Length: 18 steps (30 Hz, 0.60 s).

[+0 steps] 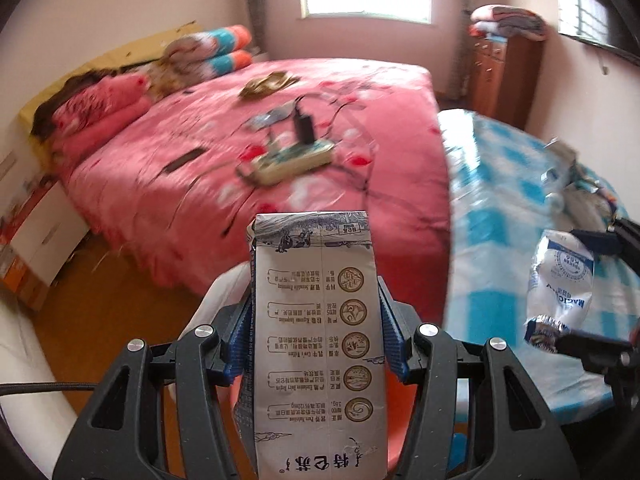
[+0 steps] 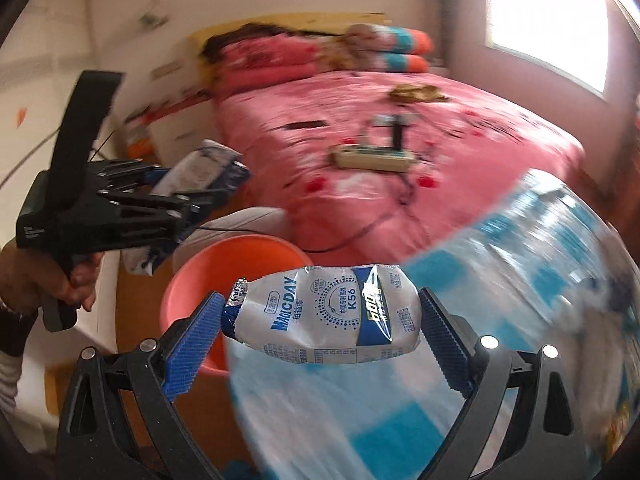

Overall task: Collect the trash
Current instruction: 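Carry both held packets over to the orange bucket on the floor, then open both tools to drop the packets into the orange bucket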

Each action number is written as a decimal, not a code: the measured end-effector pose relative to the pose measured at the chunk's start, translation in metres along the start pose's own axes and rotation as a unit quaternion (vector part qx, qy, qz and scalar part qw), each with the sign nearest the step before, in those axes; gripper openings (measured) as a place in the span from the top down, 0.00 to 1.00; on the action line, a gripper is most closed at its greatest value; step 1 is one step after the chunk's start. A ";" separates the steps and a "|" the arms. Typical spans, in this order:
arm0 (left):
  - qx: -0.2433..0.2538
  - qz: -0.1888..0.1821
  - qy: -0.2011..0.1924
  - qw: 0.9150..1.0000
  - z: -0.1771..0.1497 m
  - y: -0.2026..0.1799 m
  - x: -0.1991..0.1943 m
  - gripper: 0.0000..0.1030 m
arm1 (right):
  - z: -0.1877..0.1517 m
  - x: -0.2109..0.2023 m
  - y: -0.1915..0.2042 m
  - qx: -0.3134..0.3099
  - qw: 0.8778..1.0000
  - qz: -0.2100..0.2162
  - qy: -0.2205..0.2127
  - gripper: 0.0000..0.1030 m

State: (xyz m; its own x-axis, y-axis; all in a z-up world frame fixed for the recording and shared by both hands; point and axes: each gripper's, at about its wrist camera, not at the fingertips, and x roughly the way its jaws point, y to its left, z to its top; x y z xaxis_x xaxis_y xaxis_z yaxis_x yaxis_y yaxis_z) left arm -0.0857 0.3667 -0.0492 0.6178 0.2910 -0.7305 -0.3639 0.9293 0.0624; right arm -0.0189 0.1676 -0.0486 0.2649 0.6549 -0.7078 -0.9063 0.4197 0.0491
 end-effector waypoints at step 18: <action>-0.086 0.043 0.052 0.994 -0.053 0.048 0.049 0.20 | 0.003 0.078 0.042 -0.047 0.996 0.060 0.036 0.05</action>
State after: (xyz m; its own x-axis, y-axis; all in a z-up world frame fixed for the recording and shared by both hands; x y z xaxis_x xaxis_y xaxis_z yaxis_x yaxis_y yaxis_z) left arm -0.1096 0.4133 -0.1181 0.5079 0.3346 -0.7938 -0.5317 0.8467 0.0167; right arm -0.0350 0.2381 -0.0998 0.1309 0.6482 -0.7501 -0.9579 0.2776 0.0727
